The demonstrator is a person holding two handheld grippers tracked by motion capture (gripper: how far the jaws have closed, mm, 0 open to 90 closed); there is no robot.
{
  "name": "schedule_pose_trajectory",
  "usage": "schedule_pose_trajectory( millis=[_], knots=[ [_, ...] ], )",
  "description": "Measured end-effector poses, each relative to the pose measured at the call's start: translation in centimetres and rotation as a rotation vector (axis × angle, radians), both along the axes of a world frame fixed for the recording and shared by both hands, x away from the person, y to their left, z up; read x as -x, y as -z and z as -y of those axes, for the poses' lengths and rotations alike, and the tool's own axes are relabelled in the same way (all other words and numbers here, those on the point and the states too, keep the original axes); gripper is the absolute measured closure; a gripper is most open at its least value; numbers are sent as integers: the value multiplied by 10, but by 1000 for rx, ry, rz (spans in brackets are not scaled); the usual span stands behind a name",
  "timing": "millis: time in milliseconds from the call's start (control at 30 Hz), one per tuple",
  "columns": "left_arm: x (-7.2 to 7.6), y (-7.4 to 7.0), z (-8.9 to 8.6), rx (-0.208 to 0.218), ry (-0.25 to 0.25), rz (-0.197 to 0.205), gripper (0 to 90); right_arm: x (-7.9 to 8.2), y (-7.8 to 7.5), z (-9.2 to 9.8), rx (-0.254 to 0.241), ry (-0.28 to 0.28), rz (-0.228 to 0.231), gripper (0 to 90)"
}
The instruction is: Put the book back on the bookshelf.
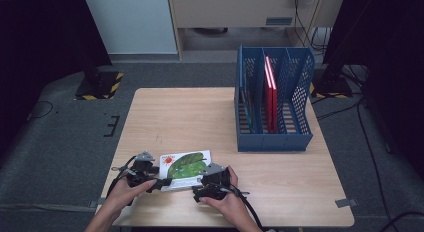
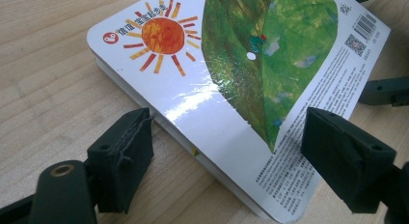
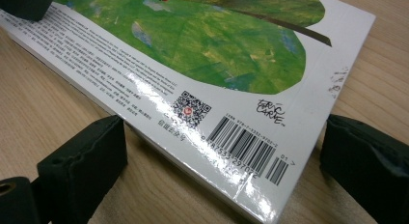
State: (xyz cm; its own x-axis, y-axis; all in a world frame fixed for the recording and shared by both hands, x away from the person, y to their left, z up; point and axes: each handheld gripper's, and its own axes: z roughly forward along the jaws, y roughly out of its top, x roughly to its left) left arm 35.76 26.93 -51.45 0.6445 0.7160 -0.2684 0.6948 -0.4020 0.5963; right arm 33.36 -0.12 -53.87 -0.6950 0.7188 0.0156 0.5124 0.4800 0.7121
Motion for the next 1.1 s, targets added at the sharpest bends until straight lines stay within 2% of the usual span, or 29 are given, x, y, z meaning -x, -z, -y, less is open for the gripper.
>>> schedule_pose_trajectory(
  millis=[133, 333, 600, 867, 1100],
  knots=[
    [0, 1, 2, 11, 5, -14, 177, 0, 0, 0, 0, 0, 0, 30],
    [-2, 1, 2, 21, 5, -11, 179, 0, 0, 0, 2, -1, 1, 29],
    [-4, -7, 3, 66, 0, -1, 224, -1, 0, 0, -4, 5, -6, 21],
    [-4, -10, 3, 63, 4, 9, 245, -1, 0, 1, -13, -2, -11, 18],
    [-7, -9, 3, 56, 2, 20, 263, 1, -4, 7, -45, -18, -7, 27]
  ],
)
